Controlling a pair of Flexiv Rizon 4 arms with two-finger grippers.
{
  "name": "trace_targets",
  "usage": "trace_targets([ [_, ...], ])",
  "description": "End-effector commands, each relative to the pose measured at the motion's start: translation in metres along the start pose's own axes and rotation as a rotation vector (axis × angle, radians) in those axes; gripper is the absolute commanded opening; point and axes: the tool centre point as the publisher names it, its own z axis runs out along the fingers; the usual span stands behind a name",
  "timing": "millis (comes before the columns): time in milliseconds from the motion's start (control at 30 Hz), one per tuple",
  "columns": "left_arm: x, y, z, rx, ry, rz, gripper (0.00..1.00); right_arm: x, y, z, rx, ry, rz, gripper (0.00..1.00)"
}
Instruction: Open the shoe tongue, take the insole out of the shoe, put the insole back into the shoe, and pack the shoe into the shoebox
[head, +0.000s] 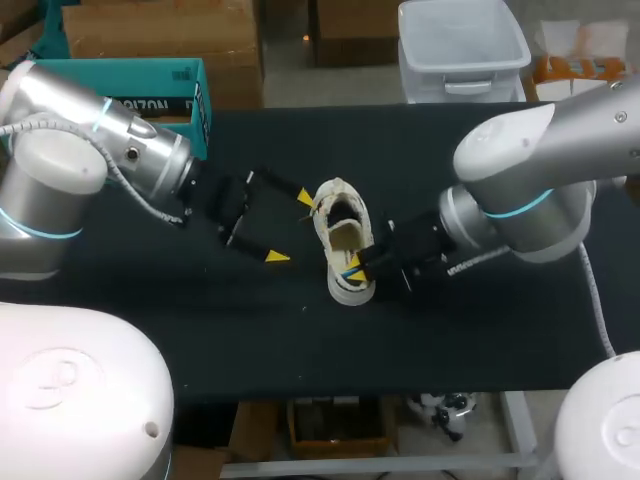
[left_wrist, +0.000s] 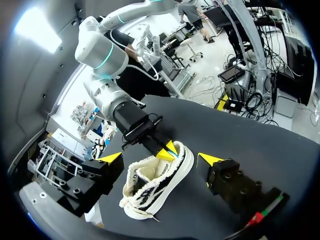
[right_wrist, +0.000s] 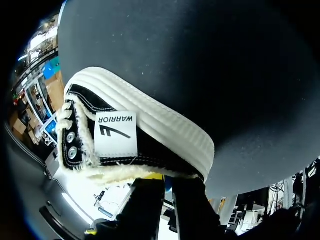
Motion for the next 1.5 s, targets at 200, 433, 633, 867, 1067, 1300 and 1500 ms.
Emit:
trace_targets([
  [200,0.004,-0.013,-0.029,-0.051,0.022,-0.029,1.0,0.001,-0.01,-0.009,-0.058,-0.014,-0.007,0.32],
  [433,0.008,-0.013,-0.03,-0.064,0.025,-0.056,1.0,-0.001,-0.018,-0.016,-0.081,-0.033,-0.004,0.31],
  [633,0.01,-0.016,-0.035,-0.072,0.051,-0.101,1.0,0.003,-0.029,-0.025,-0.091,-0.043,-0.057,0.17],
  [867,0.014,-0.018,-0.043,-0.098,0.063,-0.144,1.0,0.009,-0.027,-0.026,-0.082,-0.062,-0.081,0.0],
  [1067,0.019,-0.018,-0.053,-0.117,0.061,-0.186,1.0,0.014,-0.01,-0.012,-0.059,-0.088,-0.1,0.0],
  [1300,0.024,-0.015,-0.058,-0.131,0.069,-0.219,1.0,0.014,0.004,0.003,-0.039,-0.095,-0.098,0.0],
  [1500,0.027,-0.011,-0.064,-0.136,0.072,-0.241,1.0,0.011,0.011,0.01,-0.06,-0.102,-0.084,0.0],
])
